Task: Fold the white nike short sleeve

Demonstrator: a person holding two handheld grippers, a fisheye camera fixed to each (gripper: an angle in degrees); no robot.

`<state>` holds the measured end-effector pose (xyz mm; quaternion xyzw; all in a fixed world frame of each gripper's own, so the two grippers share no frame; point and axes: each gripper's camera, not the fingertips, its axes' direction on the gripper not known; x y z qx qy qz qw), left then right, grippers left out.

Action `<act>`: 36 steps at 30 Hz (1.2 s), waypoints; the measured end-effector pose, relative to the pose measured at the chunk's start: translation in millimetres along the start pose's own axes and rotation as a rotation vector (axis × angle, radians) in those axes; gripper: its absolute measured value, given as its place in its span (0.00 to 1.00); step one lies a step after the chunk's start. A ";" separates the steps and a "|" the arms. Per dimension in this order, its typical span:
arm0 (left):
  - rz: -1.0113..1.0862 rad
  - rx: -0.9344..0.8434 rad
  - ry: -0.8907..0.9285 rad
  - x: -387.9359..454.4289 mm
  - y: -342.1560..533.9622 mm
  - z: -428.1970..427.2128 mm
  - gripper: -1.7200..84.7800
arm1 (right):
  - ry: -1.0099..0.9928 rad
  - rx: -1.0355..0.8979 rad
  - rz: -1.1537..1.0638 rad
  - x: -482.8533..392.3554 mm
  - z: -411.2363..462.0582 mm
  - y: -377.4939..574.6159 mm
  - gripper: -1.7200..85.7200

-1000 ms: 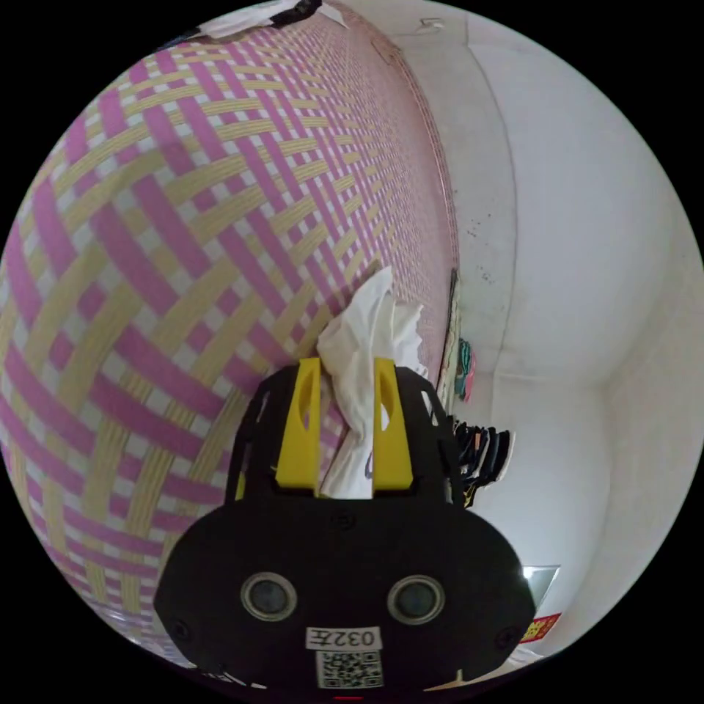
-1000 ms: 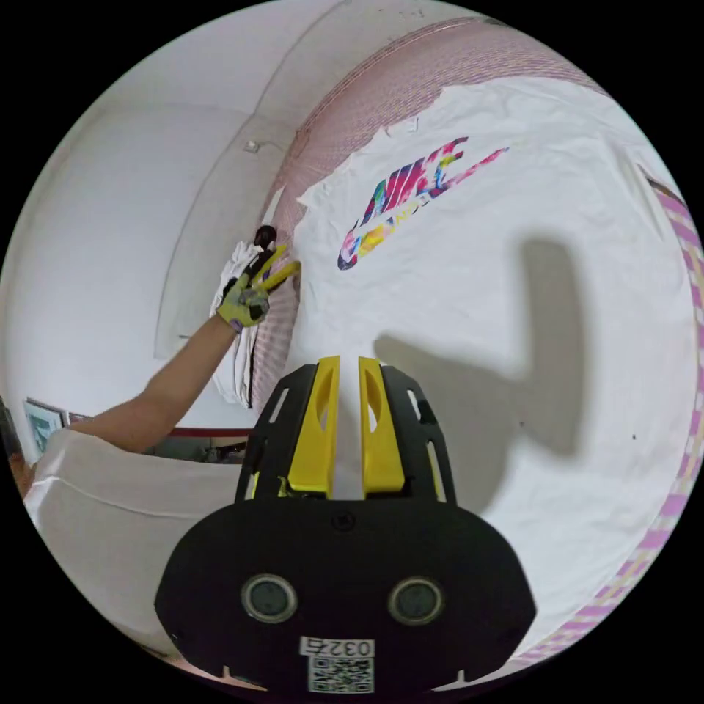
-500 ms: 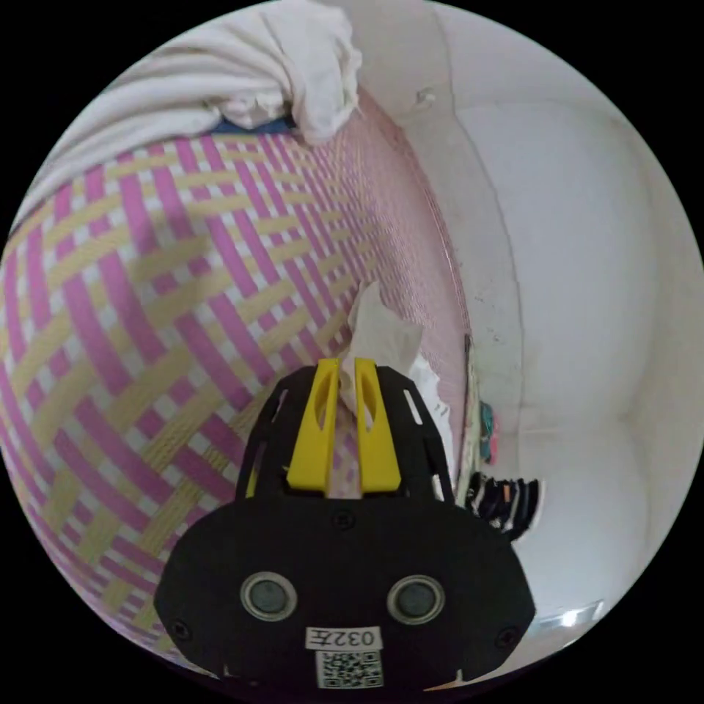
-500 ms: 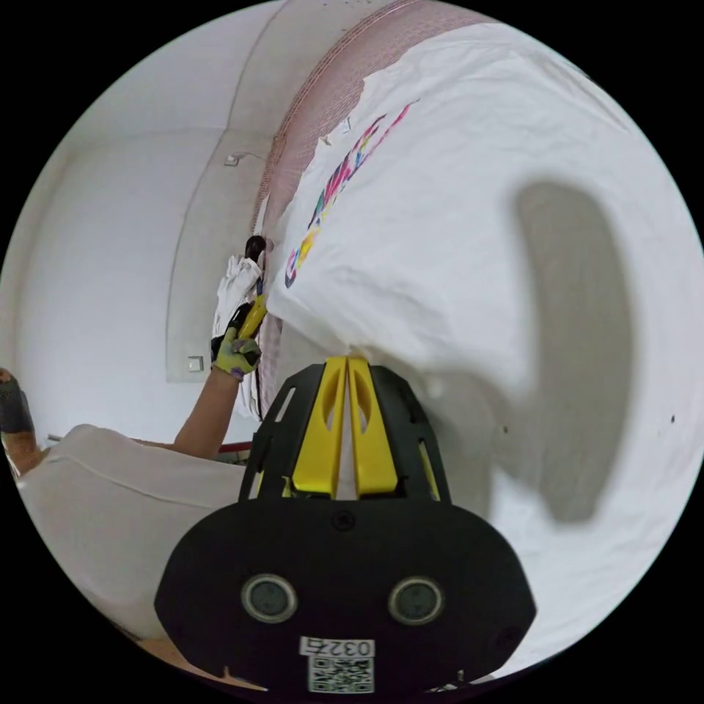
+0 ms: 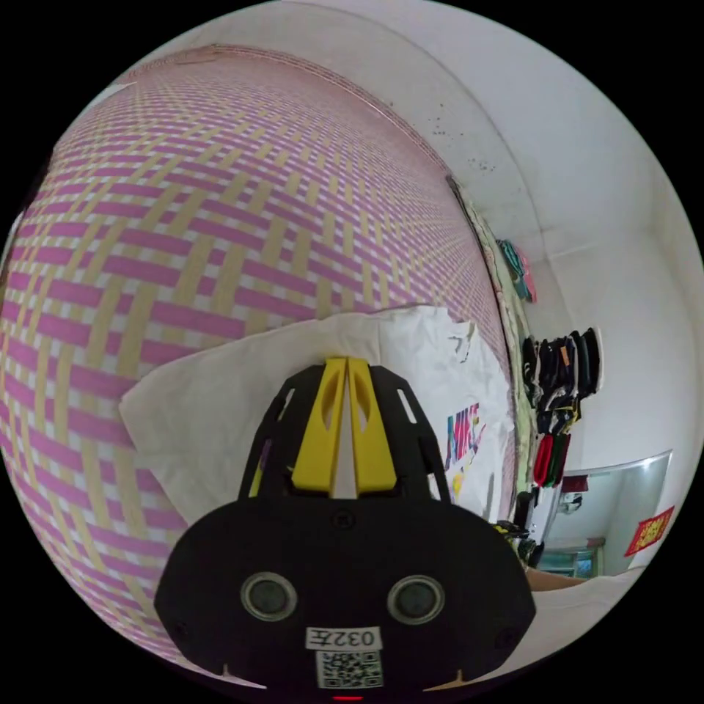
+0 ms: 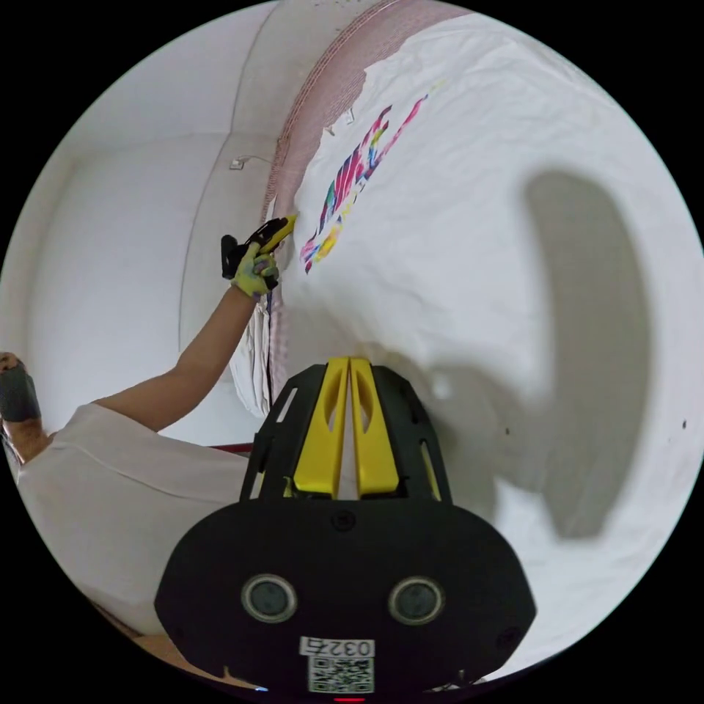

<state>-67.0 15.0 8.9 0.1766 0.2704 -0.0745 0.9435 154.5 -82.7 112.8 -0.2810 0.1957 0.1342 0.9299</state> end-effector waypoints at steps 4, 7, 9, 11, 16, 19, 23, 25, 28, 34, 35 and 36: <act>0.035 -0.050 -0.015 27.5 -22.8 5.9 0.01 | -0.005 -0.018 0.017 0.7 4.1 0.4 0.01; 0.031 0.044 0.023 42.0 6.7 -25.5 0.01 | 0.018 -0.011 -0.006 -4.6 -5.1 8.4 0.01; 0.062 0.072 0.063 53.2 43.0 -45.5 0.01 | 0.027 0.040 -0.009 -4.6 -20.8 20.3 0.01; 0.098 0.063 0.100 65.5 89.9 -59.2 0.01 | 0.035 0.101 0.006 -0.4 -39.4 36.8 0.01; 0.116 -0.162 0.209 106.0 241.8 -58.5 0.01 | 0.154 0.181 0.057 19.9 -78.7 95.0 0.01; 0.154 -0.290 0.173 136.8 302.1 -51.9 0.01 | 0.160 0.221 0.072 28.8 -89.5 127.2 0.01; 0.189 -0.390 0.083 162.3 342.4 -45.8 0.01 | 0.158 0.238 0.082 37.4 -93.2 162.2 0.01; 0.185 -0.357 0.087 170.4 351.1 -53.8 0.01 | 0.179 0.229 0.089 43.3 -93.1 186.0 0.01; 0.208 -0.347 0.071 184.0 354.3 -60.9 0.01 | 0.168 0.227 0.098 54.6 -93.8 217.9 0.01; 0.208 -0.405 0.031 215.4 353.2 -69.0 0.01 | 0.128 0.254 0.105 66.6 -92.9 264.4 0.01; 0.211 -0.418 0.023 219.2 352.4 -69.4 0.01 | 0.132 0.247 0.099 66.0 -91.6 267.1 0.01; 0.219 -0.443 0.009 226.9 350.7 -70.1 0.01 | 0.145 0.234 0.089 64.1 -88.8 272.3 0.01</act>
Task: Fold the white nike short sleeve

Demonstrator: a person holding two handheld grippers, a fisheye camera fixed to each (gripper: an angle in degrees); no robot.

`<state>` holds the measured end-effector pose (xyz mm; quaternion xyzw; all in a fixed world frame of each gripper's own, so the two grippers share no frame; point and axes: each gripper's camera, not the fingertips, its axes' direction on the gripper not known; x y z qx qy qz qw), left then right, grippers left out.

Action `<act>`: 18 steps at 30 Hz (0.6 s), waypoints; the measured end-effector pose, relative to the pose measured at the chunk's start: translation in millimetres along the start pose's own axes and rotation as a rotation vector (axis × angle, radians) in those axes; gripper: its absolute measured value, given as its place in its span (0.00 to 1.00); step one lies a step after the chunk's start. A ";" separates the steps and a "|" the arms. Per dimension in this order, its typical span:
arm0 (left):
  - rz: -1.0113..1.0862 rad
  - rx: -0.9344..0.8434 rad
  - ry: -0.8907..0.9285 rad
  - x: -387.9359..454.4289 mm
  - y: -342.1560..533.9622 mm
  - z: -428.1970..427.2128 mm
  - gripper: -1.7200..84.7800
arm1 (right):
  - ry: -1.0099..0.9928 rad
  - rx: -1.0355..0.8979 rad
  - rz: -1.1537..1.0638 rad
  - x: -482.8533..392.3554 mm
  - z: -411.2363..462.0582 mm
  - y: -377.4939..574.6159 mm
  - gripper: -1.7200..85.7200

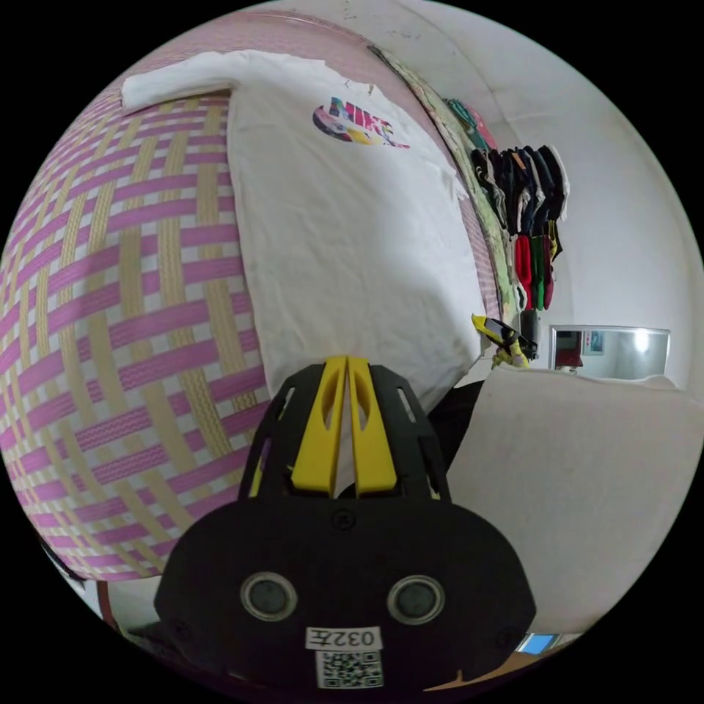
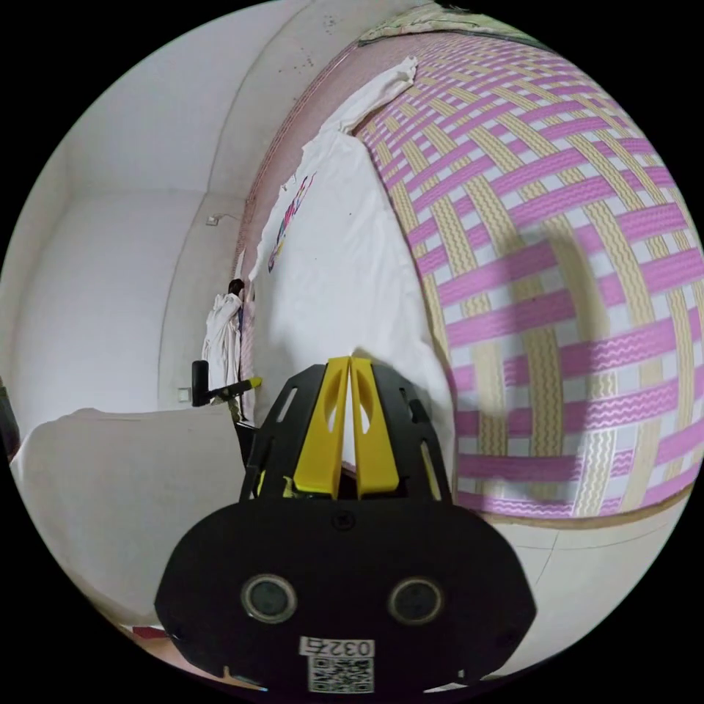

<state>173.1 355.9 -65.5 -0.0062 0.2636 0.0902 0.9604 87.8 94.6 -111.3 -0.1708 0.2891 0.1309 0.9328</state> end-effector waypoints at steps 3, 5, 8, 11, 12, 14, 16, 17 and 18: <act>-0.024 -0.056 -0.020 16.7 -9.1 -6.5 0.01 | 0.000 -0.018 -0.020 -4.0 0.1 14.4 0.01; 0.031 -0.020 -0.004 40.8 -19.4 -18.6 0.01 | -0.035 0.047 -0.040 -6.8 -12.8 26.2 0.02; 0.144 0.049 0.022 96.2 -62.4 -32.4 0.02 | -0.032 0.204 -0.026 -4.6 -44.8 50.6 0.03; 0.278 0.082 0.003 170.8 -132.0 -22.4 0.05 | -0.010 0.283 0.025 8.9 -63.6 73.3 0.06; 0.325 0.070 0.004 204.9 -163.5 -11.3 0.08 | -0.008 0.297 0.050 15.2 -66.8 81.6 0.07; 0.426 0.045 -0.029 261.6 -207.4 10.2 0.11 | -0.006 0.304 0.074 22.2 -68.5 93.2 0.08; 0.551 0.032 -0.172 336.3 -255.7 44.2 0.11 | -0.006 0.306 0.093 27.0 -67.4 107.2 0.08; 0.574 0.025 -0.206 353.1 -266.6 53.8 0.11 | -0.005 0.307 0.096 27.5 -66.9 110.5 0.08; 0.618 0.014 -0.270 384.5 -286.3 72.8 0.11 | -0.004 0.306 0.099 28.0 -65.5 116.8 0.08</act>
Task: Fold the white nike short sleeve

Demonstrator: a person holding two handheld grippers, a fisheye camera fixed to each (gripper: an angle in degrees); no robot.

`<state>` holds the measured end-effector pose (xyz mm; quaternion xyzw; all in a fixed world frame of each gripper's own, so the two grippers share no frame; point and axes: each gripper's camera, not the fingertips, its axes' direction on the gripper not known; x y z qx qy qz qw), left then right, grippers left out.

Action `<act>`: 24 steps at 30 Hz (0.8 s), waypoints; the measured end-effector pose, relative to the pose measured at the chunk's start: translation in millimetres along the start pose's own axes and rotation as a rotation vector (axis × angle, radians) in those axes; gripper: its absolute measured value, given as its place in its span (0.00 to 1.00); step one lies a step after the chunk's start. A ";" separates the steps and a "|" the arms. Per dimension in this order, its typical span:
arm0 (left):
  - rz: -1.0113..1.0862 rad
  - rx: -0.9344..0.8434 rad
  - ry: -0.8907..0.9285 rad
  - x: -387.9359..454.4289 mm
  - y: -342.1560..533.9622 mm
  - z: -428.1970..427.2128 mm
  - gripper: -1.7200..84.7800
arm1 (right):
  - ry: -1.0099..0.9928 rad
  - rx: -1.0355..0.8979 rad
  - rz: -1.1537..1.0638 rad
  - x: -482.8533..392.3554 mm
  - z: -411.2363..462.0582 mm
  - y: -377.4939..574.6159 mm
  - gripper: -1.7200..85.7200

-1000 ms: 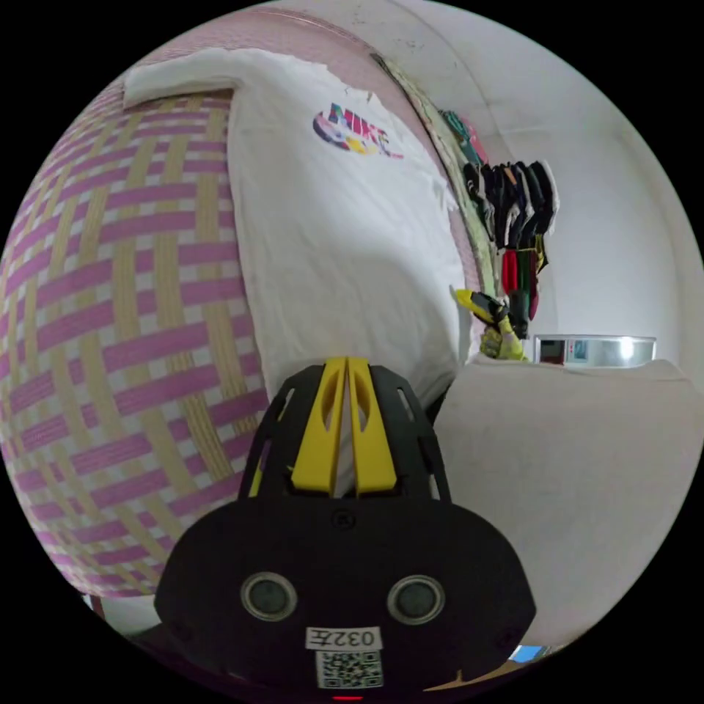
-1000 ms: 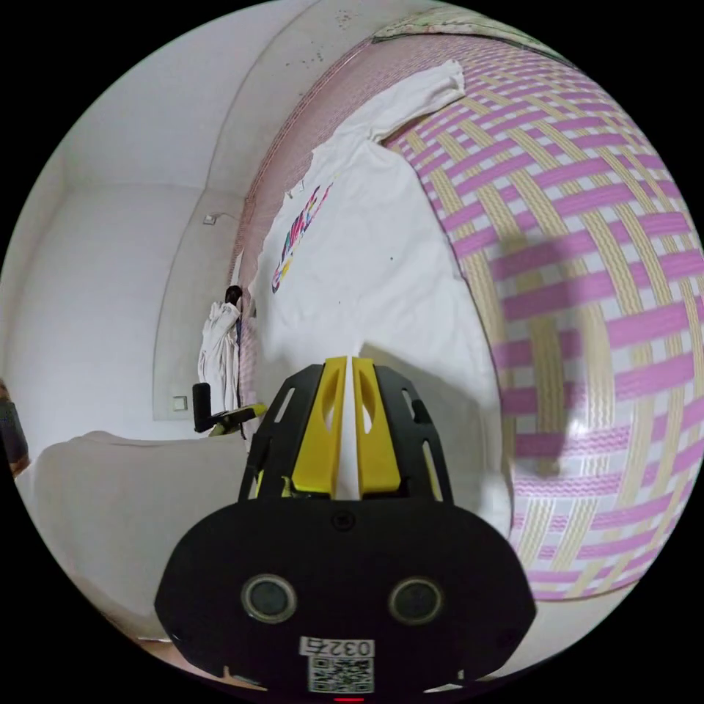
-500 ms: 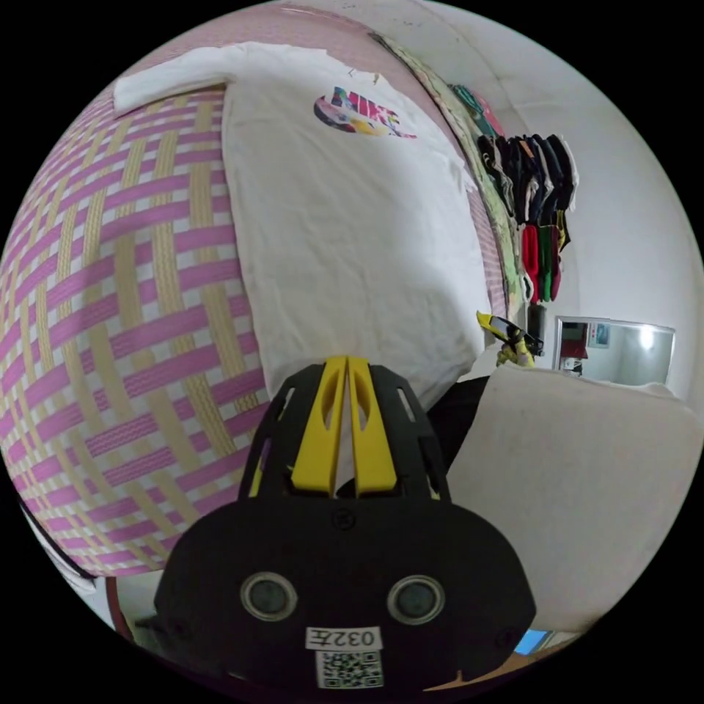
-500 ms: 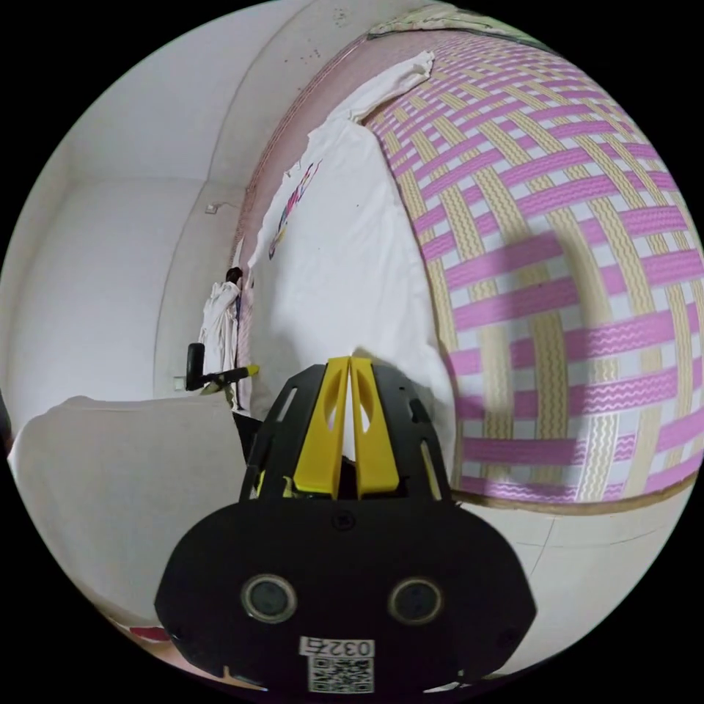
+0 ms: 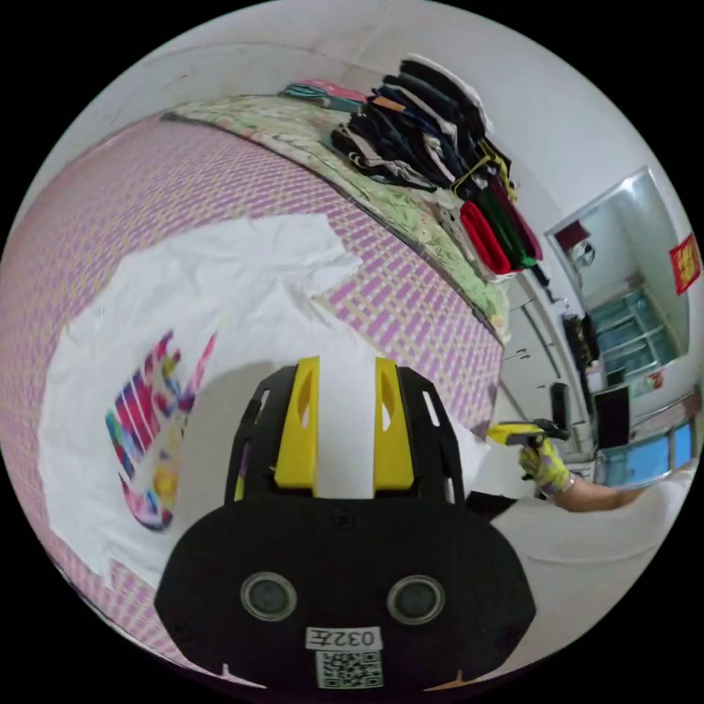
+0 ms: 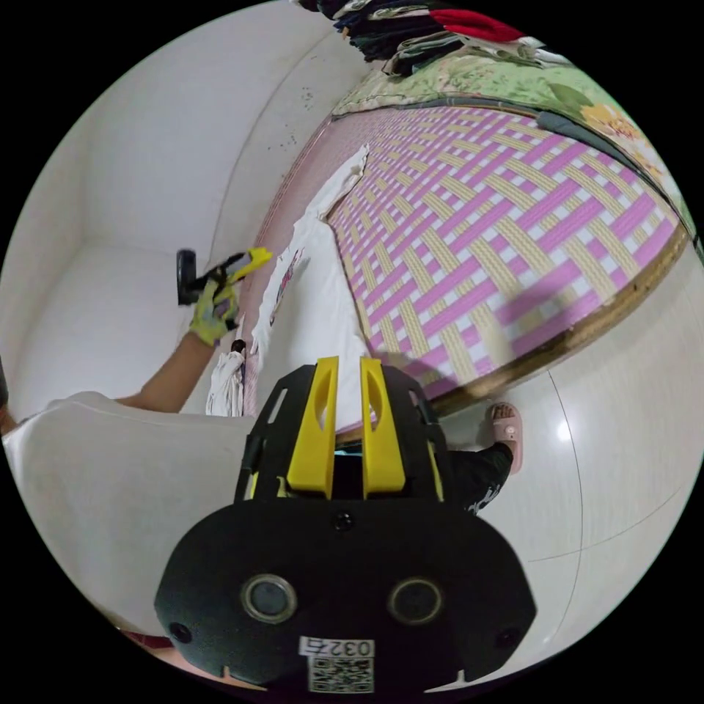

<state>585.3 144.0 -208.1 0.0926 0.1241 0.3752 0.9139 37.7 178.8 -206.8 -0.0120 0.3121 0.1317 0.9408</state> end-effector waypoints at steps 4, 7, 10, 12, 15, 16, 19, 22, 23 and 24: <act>0.138 -0.085 -0.200 54.6 -90.1 47.4 0.12 | 0.024 0.009 0.001 -1.1 -1.9 17.5 0.10; 0.228 -0.174 -0.291 86.9 -122.4 85.7 0.12 | 0.053 0.011 -0.017 -5.8 -2.0 22.8 0.11; 0.281 -0.208 -0.371 109.2 -131.7 111.1 0.12 | 0.092 -0.003 -0.042 -9.6 -0.6 22.7 0.11; 0.302 -0.235 -0.389 116.2 -131.3 123.2 0.11 | 0.091 -0.007 -0.050 -9.5 0.0 21.8 0.11; 0.264 -0.219 -0.416 113.9 -126.2 126.3 0.05 | 0.079 0.002 -0.048 -8.0 0.1 20.4 0.11; 0.240 -0.227 -0.426 107.1 -124.0 127.4 0.02 | 0.075 0.006 -0.047 -8.3 0.0 19.5 0.11; 0.178 -0.225 -0.340 81.3 -120.6 118.6 0.00 | 0.083 0.004 -0.058 -13.3 1.0 17.1 0.11; 0.062 -0.181 -0.155 40.2 -114.6 99.0 0.00 | 0.126 -0.013 -0.081 -22.6 4.3 15.9 0.12; 0.033 -0.167 -0.126 30.9 -112.4 94.4 0.00 | 0.136 -0.016 -0.081 -24.0 5.1 16.1 0.12; -0.025 -0.139 -0.069 11.5 -107.7 86.1 0.00 | 0.144 -0.024 -0.076 -25.8 6.9 16.7 0.12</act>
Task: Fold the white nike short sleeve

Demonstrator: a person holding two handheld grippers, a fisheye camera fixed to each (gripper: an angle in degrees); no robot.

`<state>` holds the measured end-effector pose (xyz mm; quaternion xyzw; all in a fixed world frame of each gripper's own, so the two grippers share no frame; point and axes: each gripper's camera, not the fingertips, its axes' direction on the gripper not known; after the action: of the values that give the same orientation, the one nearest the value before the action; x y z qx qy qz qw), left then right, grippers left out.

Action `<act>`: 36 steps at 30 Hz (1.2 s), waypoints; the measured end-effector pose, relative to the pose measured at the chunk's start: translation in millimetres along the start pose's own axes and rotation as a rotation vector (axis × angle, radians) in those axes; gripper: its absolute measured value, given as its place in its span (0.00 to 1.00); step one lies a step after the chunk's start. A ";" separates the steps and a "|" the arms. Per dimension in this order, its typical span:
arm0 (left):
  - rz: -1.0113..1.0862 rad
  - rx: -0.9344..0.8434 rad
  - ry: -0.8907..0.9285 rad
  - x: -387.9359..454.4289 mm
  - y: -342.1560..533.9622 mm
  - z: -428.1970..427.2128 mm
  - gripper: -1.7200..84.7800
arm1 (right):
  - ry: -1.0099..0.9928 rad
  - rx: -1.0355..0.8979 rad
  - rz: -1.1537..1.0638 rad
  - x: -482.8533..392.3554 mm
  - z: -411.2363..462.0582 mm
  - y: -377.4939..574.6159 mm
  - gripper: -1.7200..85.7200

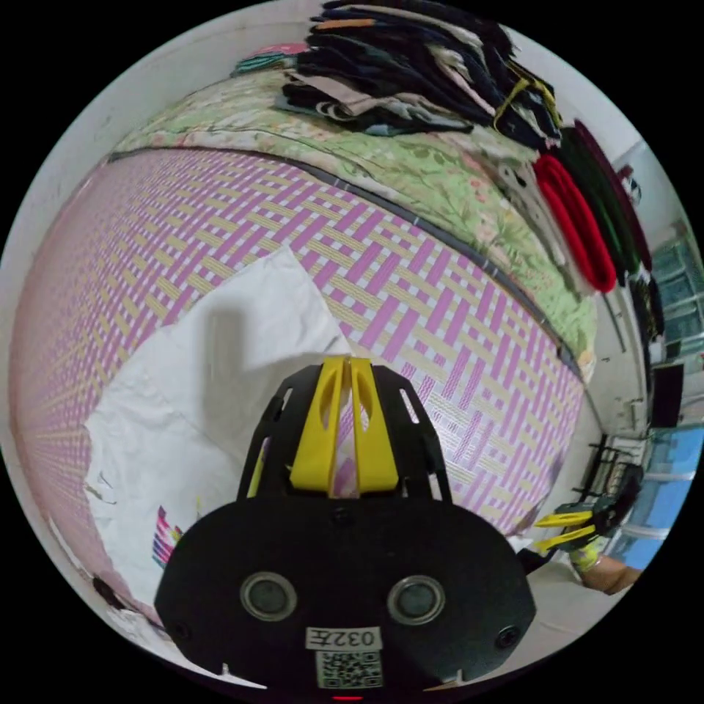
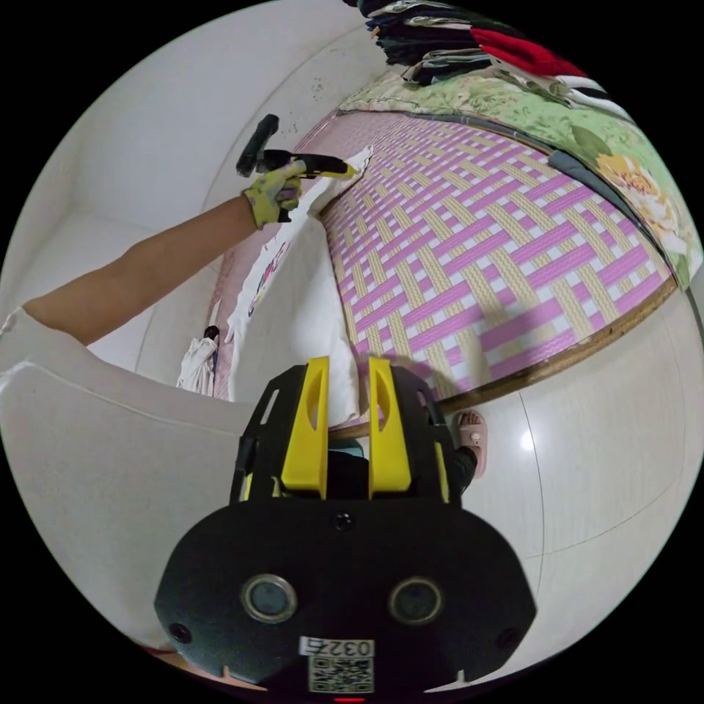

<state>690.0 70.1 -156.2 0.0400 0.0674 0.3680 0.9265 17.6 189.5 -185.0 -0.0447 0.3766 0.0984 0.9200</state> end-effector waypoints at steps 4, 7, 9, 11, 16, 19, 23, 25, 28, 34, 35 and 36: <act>-0.202 0.055 0.232 -73.1 23.0 -6.0 0.00 | 0.020 -0.071 0.016 -6.8 12.9 3.2 0.15; -0.397 0.125 0.436 -129.4 53.6 -3.4 0.00 | 0.074 -0.086 0.018 -13.7 19.9 3.0 0.12; -0.535 0.202 0.559 -164.2 82.5 -1.8 0.00 | 0.081 -0.121 -0.011 -21.2 25.7 0.3 0.05; -0.675 0.306 0.702 -197.7 118.7 1.0 0.00 | 0.112 -0.114 -0.046 -35.0 27.3 -0.2 0.03; -0.750 0.577 0.960 -271.4 215.2 -13.0 0.01 | 0.251 -0.059 -0.225 -104.2 24.3 0.4 0.01; -0.683 0.746 1.034 -311.8 282.9 -36.3 0.01 | 0.314 -0.029 -0.415 -163.9 23.4 6.8 0.01; -0.705 0.809 0.920 -361.7 378.7 -49.5 0.01 | 0.317 -0.083 -0.635 -222.5 45.0 22.1 0.01; -0.814 0.720 0.821 -393.8 426.5 -31.1 0.00 | 0.263 -0.184 -0.693 -236.4 78.1 28.4 0.01; -0.933 0.704 0.838 -420.7 466.9 -1.4 0.00 | 0.212 -0.310 -0.682 -231.9 123.0 28.9 0.01; -0.907 0.688 0.845 -422.2 472.5 5.5 0.00 | 0.223 -0.413 -0.636 -220.4 150.9 15.8 0.01; -0.897 0.700 0.851 -420.4 472.2 3.3 0.00 | 0.228 -0.410 -0.637 -221.2 148.8 14.8 0.01; -0.862 0.728 0.861 -416.1 470.8 -2.2 0.00 | 0.240 -0.401 -0.637 -222.5 143.2 12.7 0.01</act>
<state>71.6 126.0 -60.5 0.1678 0.5563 -0.0940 0.8084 -42.2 191.5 73.0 -0.3494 0.4221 -0.1264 0.8269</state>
